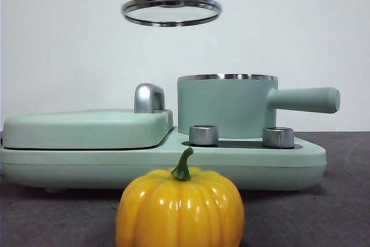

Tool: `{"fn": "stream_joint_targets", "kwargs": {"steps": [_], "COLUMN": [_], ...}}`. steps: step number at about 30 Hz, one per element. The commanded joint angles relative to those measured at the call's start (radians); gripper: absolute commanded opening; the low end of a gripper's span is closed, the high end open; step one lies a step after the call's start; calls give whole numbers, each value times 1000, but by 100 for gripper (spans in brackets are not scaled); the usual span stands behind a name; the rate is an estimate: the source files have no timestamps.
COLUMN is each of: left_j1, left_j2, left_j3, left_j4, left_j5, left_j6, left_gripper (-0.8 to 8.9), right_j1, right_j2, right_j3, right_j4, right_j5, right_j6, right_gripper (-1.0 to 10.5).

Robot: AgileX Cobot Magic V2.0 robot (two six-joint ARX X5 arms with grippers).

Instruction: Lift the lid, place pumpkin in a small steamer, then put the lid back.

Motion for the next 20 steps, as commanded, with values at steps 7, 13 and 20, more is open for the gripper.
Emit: {"fn": "stream_joint_targets", "kwargs": {"steps": [7, 13, 20], "left_j1": [93, 159, 223], "left_j2": [-14, -14, -14], "left_j3": [27, 27, 27], "left_j4": [-11, -21, -21], "left_j5": [0, 0, 0], "left_j6": [13, 13, 13], "left_gripper": [80, 80, 80], "right_j1": [227, 407, 589], "right_j2": [230, 378, 573], "right_j3": [42, 72, 170], "right_j4": [15, 50, -4], "right_j5": [145, 255, 418], "right_j6": [57, 92, 90], "right_gripper": [486, 486, 487]}}
